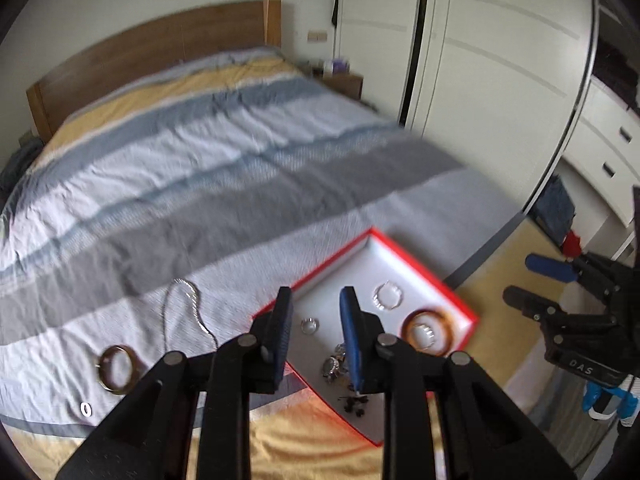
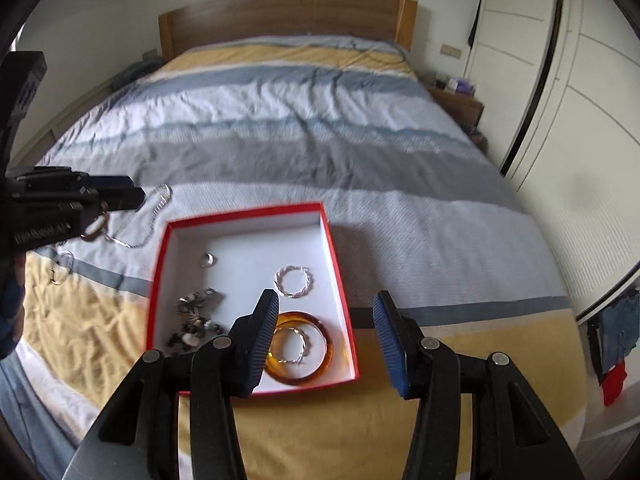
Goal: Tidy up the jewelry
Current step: 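Withdraw both tools from the box toward the remaining jewelry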
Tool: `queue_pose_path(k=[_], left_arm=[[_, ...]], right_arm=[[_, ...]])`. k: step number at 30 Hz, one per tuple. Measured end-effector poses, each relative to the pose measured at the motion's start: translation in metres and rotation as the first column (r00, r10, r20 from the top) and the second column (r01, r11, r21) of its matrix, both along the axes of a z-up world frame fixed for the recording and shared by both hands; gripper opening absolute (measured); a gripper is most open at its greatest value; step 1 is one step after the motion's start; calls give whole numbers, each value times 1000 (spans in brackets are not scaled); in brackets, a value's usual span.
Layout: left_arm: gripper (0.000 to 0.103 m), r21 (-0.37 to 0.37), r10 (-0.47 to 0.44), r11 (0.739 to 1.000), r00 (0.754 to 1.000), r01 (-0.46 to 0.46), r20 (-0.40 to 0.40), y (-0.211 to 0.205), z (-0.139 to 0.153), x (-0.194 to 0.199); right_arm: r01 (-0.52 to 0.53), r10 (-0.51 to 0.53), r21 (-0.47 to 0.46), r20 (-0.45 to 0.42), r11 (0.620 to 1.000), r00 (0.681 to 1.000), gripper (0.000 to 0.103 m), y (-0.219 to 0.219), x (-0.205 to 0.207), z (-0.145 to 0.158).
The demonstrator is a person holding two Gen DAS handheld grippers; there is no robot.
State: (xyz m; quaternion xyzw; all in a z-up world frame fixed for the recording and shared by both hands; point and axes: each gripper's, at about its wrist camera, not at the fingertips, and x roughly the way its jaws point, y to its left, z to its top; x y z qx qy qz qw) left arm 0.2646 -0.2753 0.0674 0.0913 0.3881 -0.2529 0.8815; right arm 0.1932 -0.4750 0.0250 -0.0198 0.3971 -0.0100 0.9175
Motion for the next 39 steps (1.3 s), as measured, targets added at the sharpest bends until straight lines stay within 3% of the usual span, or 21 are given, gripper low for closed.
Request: queue_pose_path(k=[3,10,13,19,27,39], left_arm=[[23,7,-20,1000,997,19,74,14,44,-34],[27,57,-28,998,982,18,189,58,109,-113],[35,72,13,997,973,-30,233,88,131,-141],[40,58,139,985,941,-165,308,158,167,-186],[41,9,251,965,929,-264,272,232,166,-226],[42,-35,326,945,918,-326,228,285,133,-246]], right_arm=[[11,-12,14,63,1000,998,52,2,-32,36],[8,-13,26,204,1000,979,57,14,-107,106],[1,-7,25,250,1000,968,60,18,-137,126],[-4,3,1,319,1000,948,65,30,-184,150],[-38,30,17,356,999,934,68,54,-222,158],[-64,59,3,364,998,930,74,81,-239,161]])
